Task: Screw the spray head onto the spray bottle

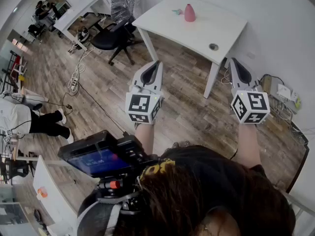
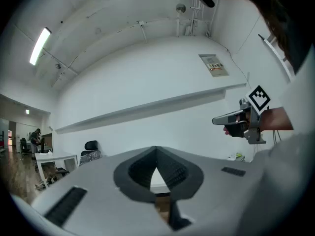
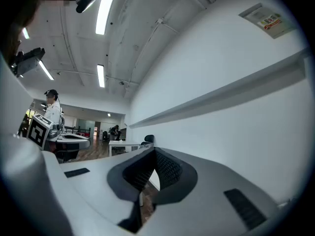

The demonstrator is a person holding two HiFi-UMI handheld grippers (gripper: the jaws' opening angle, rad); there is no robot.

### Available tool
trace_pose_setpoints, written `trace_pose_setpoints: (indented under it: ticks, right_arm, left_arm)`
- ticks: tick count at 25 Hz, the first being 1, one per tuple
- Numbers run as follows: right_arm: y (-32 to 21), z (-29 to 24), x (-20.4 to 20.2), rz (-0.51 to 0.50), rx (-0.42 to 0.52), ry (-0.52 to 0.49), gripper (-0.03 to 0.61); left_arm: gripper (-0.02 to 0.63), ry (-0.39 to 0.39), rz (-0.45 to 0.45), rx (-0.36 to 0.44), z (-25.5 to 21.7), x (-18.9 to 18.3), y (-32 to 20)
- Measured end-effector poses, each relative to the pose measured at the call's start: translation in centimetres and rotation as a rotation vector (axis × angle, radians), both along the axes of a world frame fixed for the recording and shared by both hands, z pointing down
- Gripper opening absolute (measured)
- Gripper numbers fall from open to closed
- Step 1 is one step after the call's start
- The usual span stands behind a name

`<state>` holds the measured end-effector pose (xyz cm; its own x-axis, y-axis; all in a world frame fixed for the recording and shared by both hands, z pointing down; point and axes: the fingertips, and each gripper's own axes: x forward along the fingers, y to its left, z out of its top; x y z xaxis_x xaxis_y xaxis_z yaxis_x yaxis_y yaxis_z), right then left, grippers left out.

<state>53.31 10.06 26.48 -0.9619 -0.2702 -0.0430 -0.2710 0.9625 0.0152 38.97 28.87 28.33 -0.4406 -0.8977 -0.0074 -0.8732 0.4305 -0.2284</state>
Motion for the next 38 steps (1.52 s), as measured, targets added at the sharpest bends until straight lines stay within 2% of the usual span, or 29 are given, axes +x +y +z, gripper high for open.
trace_pose_setpoints:
  ticks: [14, 19, 23, 27, 31, 38]
  right_arm:
    - [-0.8, 0.7, 1.6, -0.016, 0.019, 0.005, 0.006]
    - [-0.8, 1.4, 0.4, -0.015, 0.007, 0.011, 0.006]
    - [-1.1, 1.6, -2.0, -0.008, -0.04, -0.019, 0.006]
    - [-2.2, 1.7, -5.3, 0.045, -0.072, -0.039, 0.008]
    - [-2.9, 1.1, -10.2, 0.078, -0.107, -0.07, 0.008]
    - [-4.0, 1.4, -17.3, 0.169, -0.105, -0.042, 0.008]
  left_arm:
    - [0.002, -0.003, -0.026, 0.009, 0.4, 1.8, 0.0]
    - [0.002, 0.007, -0.046, 0.002, 1.2, 0.7, 0.8]
    - [0.002, 0.008, -0.051, 0.015, 1.4, -2.1, 0.8]
    - [0.002, -0.001, -0.021, 0.011, 1.6, -6.2, -0.3]
    - [0.002, -0.031, 0.0, 0.013, 0.7, -11.7, -1.4]
    - [0.002, -0.043, 0.057, -0.008, 0.6, -20.4, -3.1]
